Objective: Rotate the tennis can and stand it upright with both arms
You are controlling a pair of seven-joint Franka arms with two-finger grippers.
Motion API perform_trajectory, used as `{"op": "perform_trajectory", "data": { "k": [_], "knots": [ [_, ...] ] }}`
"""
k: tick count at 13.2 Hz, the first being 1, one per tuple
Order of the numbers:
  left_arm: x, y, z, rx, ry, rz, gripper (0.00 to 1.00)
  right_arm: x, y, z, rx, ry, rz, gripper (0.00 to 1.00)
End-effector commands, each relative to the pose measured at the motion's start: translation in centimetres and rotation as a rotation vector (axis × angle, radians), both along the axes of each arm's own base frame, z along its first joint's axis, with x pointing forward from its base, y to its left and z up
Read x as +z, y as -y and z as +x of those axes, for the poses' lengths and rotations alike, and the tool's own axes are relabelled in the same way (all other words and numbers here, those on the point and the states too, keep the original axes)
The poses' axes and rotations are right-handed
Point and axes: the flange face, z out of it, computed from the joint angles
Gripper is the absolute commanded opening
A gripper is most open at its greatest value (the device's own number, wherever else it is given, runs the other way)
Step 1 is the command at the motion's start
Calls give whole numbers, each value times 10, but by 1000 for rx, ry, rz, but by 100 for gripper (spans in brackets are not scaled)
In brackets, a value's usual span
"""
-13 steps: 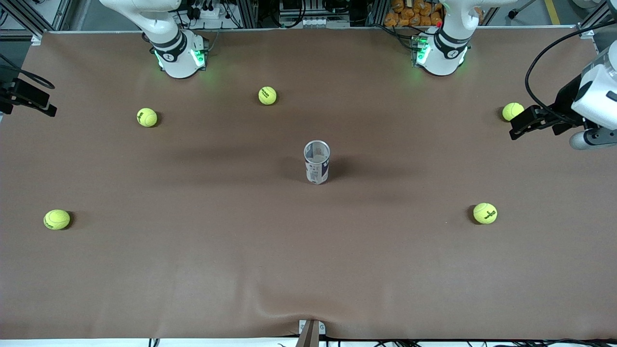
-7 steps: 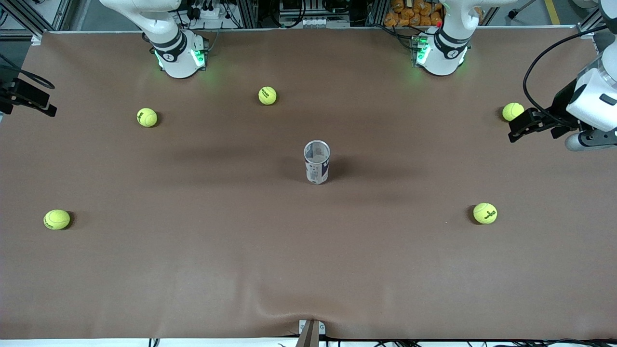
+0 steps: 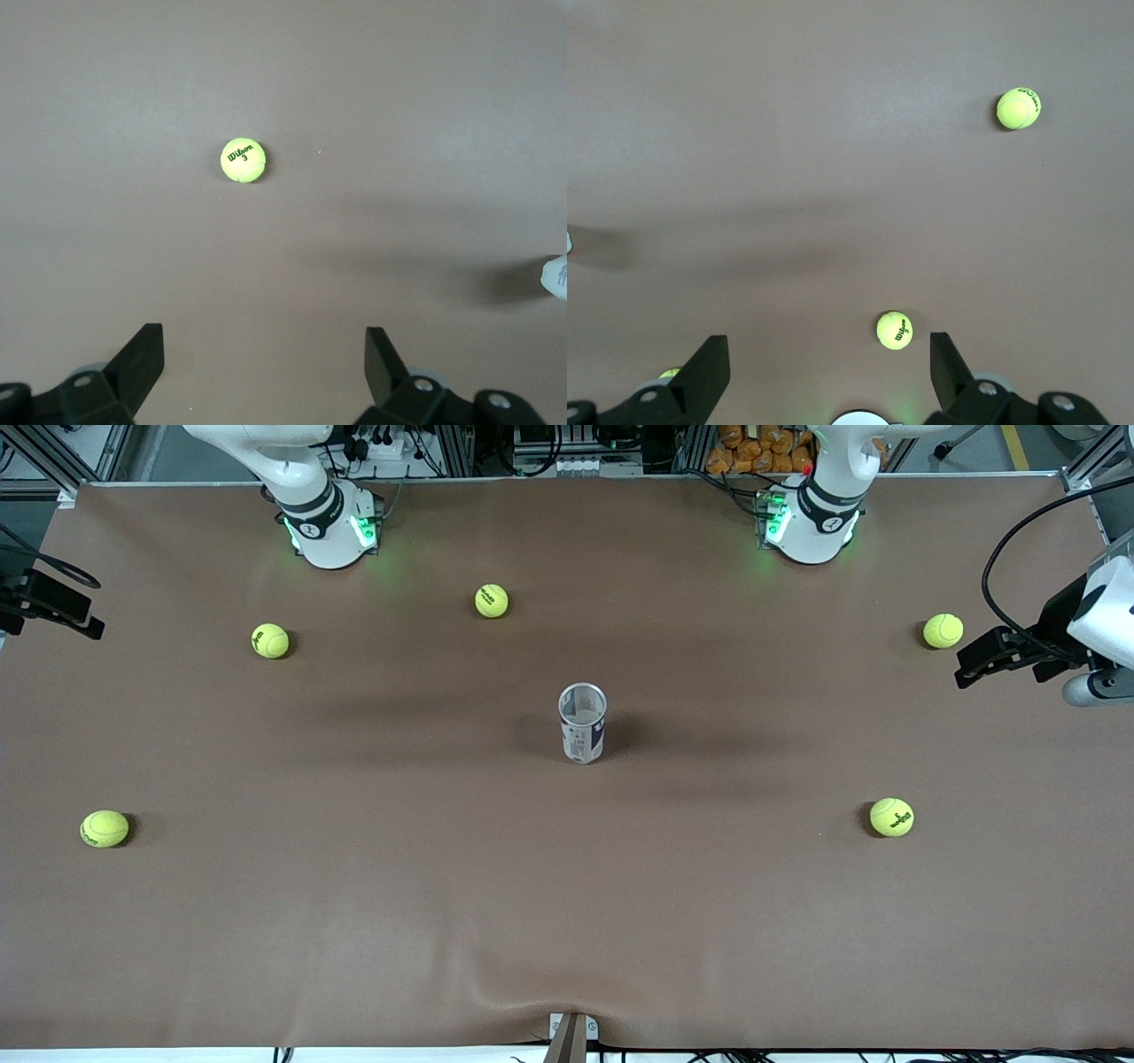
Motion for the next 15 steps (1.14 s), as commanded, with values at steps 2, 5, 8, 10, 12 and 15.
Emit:
{"op": "perform_trajectory", "data": {
  "k": [2, 5, 8, 10, 12, 15],
  "knots": [
    [3, 3, -4, -11, 7, -8, 100, 2, -2, -2, -4, -4, -9, 100],
    [3, 4, -4, -32, 7, -6, 100, 2, -2, -2, -4, -4, -9, 100],
    [2, 4, -2, -32, 7, -8, 100, 2, -2, -2, -4, -4, -9, 100],
    [1, 4, 0, -31, 6, -8, 100, 2, -2, -2, -4, -4, -9, 100],
    [0, 3, 0, -32, 4, -8, 100, 2, -2, -2, -4, -4, -9, 100],
    [0, 4, 0, -34, 4, -8, 100, 2, -2, -2, -4, -4, -9, 100]
  ]
}}
